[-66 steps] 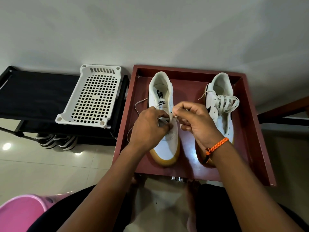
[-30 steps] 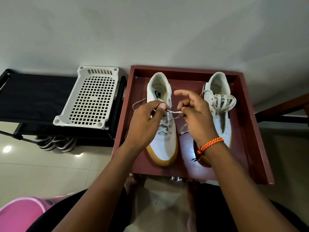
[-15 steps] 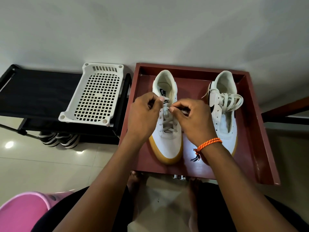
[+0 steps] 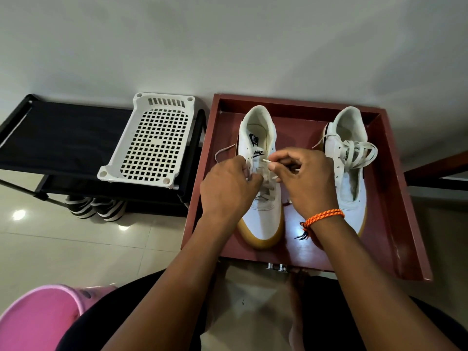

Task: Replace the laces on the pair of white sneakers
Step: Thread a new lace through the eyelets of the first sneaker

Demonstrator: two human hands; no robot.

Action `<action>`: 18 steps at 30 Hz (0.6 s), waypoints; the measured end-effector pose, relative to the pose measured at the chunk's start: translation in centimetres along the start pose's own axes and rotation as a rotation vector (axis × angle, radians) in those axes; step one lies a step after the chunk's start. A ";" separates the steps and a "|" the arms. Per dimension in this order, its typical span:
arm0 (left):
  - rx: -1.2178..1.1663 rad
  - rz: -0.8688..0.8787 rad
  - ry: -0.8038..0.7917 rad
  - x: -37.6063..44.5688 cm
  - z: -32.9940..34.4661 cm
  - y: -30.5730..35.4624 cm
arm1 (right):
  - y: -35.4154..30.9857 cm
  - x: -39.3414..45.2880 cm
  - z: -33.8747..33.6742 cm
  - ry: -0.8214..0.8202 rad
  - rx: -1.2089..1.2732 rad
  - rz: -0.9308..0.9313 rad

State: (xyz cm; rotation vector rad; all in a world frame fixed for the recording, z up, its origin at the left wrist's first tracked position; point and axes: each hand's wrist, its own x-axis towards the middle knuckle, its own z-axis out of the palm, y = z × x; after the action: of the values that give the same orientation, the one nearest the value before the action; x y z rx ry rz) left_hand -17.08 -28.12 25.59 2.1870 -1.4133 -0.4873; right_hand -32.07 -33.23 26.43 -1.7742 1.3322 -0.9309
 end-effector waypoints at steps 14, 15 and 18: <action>-0.141 -0.156 -0.057 0.5 -2.0 0.5 | -0.1 -1.3 1.5 -0.001 -0.435 -0.157; -0.147 -0.174 -0.019 0.6 -2.2 0.6 | -0.2 -1.4 1.7 0.003 -0.426 -0.138; -0.161 -0.198 -0.002 0.6 -2.4 0.8 | -0.4 -1.8 2.2 0.003 -0.434 -0.094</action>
State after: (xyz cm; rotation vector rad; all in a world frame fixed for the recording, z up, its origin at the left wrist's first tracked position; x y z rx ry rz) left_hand -16.12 -28.39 27.99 2.2049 -1.1217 -0.6500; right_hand -30.34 -31.16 25.48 -2.1755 1.5510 -0.7290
